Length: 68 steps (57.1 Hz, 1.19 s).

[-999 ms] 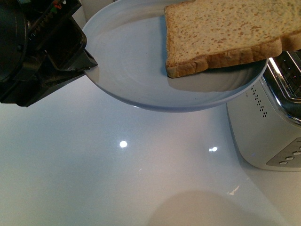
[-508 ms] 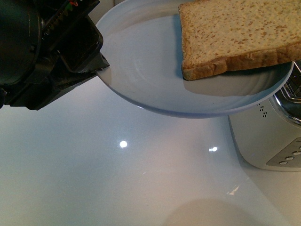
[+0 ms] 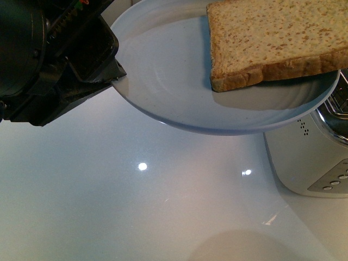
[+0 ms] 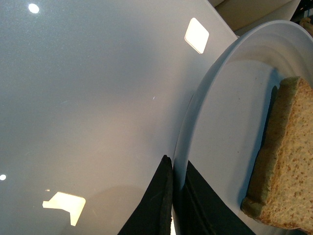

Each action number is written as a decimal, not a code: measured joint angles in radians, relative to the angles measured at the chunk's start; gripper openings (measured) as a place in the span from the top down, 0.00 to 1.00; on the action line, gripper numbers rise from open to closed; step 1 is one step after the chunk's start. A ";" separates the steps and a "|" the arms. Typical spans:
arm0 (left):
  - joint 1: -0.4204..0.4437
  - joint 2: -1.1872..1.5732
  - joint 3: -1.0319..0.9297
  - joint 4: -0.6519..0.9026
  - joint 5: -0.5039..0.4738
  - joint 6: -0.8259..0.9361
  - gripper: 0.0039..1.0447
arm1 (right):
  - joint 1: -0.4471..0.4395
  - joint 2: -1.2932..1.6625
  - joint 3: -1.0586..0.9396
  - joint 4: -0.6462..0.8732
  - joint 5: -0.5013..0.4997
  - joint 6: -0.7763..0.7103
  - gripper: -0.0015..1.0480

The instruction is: Left arm holds plate, right arm toasts bread

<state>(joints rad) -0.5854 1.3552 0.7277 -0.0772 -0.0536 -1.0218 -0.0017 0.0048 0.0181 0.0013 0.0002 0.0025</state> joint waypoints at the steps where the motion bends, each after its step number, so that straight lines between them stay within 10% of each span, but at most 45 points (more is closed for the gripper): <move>1: 0.000 0.000 0.000 0.000 0.000 0.000 0.97 | 0.000 0.000 0.000 0.000 0.000 0.000 0.09; 15: 0.000 0.000 0.000 0.000 0.000 0.000 0.97 | 0.000 0.000 0.000 0.000 0.000 0.000 0.09; 23: 0.000 -0.001 0.000 0.000 -0.002 0.000 0.97 | 0.076 0.163 0.097 -0.282 0.327 0.067 0.09; 28: -0.002 -0.002 0.000 0.000 -0.002 0.000 0.97 | 0.064 0.193 0.099 -0.321 0.368 0.081 0.09; 51: -0.002 -0.002 0.000 0.000 -0.001 0.000 0.97 | 0.003 0.394 0.238 -0.222 0.156 0.235 0.09; 68: -0.002 -0.002 0.000 0.000 -0.003 0.000 0.97 | 0.152 0.676 0.373 -0.084 0.019 0.576 0.09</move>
<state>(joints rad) -0.5873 1.3537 0.7280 -0.0769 -0.0563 -1.0214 0.1501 0.6811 0.3916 -0.0826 0.0193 0.5785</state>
